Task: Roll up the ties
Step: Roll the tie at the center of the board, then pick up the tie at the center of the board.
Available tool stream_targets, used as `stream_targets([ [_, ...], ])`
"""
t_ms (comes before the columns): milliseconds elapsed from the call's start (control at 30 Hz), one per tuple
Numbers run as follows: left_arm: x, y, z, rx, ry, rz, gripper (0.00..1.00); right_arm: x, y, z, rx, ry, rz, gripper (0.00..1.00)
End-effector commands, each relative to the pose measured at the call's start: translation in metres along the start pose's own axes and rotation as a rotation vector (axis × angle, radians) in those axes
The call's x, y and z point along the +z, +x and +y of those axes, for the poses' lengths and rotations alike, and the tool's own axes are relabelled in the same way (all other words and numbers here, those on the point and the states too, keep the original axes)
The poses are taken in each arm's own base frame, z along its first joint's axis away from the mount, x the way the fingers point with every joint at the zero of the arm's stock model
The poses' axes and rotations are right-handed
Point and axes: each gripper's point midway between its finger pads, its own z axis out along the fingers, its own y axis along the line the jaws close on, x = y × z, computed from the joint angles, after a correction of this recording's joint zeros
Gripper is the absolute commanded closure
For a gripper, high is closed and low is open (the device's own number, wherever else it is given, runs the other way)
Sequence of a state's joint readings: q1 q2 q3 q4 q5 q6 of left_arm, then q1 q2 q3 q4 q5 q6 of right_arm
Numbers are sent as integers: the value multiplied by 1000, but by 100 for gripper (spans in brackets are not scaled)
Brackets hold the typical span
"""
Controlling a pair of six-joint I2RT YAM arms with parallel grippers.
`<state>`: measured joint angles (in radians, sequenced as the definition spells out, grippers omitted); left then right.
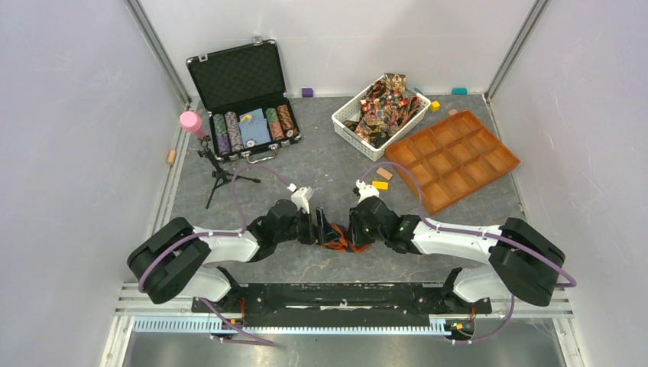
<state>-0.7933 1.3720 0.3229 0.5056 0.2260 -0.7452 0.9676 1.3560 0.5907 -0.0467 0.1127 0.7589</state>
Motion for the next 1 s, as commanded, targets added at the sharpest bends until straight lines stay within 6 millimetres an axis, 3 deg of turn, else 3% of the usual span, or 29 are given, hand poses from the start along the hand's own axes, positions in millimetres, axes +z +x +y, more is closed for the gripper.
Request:
stream_targets([
  [0,-1,24,5,-63,14,79,17,1,3,-8,0,31,-2,73],
  [200,-1,30,4,-103,29,89,16,1,4,-10,0,35,-2,73],
  [533,3,36,6,-119,28,113,34,0,2,-11,1,37,-14,74],
  [667,3,36,9,-122,3,120,37,-3,-1,-11,-2,37,-28,74],
  [833,-1,27,12,-101,-60,111,38,-18,-21,-18,-56,87,-87,73],
  [967,-9,18,12,-63,-116,122,38,-36,-45,-40,-91,190,-152,72],
])
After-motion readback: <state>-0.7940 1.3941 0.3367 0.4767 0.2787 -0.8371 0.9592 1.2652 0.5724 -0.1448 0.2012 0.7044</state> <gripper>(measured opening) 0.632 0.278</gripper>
